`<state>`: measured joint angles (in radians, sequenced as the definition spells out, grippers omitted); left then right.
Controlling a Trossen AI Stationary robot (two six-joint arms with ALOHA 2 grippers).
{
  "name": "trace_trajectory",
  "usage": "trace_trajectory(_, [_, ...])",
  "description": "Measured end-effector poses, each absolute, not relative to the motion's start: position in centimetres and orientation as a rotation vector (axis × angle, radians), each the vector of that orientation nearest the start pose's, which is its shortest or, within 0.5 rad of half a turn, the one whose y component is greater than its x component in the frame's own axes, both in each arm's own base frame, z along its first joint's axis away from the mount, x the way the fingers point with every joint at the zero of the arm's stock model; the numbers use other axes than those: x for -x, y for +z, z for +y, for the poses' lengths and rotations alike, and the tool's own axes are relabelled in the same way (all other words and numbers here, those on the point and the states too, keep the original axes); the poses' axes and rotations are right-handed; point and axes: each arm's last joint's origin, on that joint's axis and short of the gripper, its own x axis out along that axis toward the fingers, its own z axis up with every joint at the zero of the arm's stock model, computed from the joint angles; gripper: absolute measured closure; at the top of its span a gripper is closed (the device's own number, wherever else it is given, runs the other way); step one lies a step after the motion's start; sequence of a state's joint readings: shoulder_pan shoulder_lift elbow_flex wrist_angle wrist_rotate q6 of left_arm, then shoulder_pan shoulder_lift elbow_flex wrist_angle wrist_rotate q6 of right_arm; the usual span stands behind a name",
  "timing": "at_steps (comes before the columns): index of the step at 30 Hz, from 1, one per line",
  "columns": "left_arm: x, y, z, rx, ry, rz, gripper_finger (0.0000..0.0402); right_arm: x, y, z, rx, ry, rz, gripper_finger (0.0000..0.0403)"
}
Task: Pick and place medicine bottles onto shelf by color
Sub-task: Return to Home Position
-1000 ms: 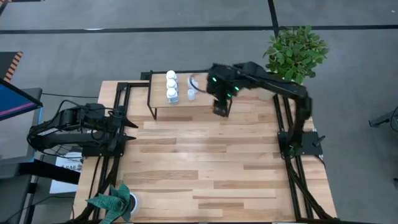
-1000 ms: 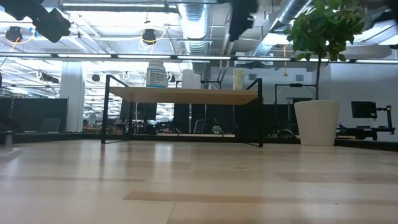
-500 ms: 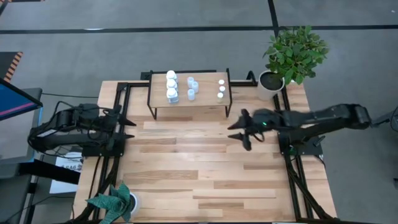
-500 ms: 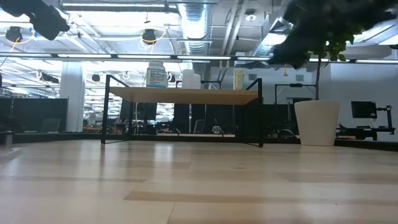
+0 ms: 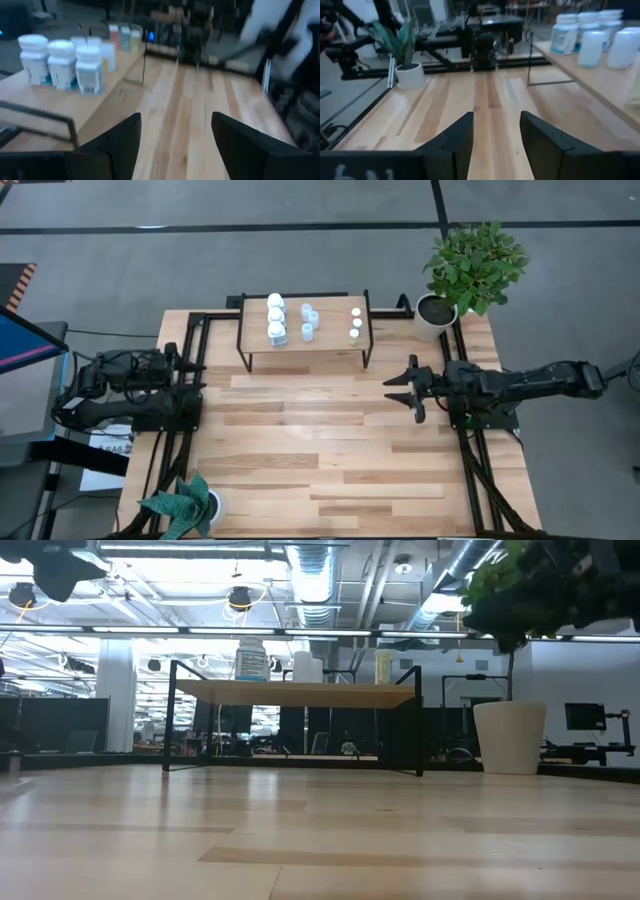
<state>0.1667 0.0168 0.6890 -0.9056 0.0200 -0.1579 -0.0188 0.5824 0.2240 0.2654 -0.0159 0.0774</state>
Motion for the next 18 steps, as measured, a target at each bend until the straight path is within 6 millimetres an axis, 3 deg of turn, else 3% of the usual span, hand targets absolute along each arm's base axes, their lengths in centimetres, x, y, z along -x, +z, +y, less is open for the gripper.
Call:
trace_trajectory(7, [-4.6, 27.2, 0.6, 0.195, 0.106, 0.015, 0.0174, -13.4, 18.2, -0.7, -0.151, -0.045, 0.053, 0.0233])
trace_trajectory(13, [-6.9, 23.0, 1.0, 0.217, 0.102, 0.057, 0.0174, -12.9, 16.7, -0.5, -0.156, -0.032, 0.088, 0.0233])
trace_trajectory(18, [-8.3, 21.0, 1.1, 0.208, 0.055, -0.034, 0.0174, -12.6, 15.8, -0.6, -0.161, -0.037, 0.11, 0.0234])
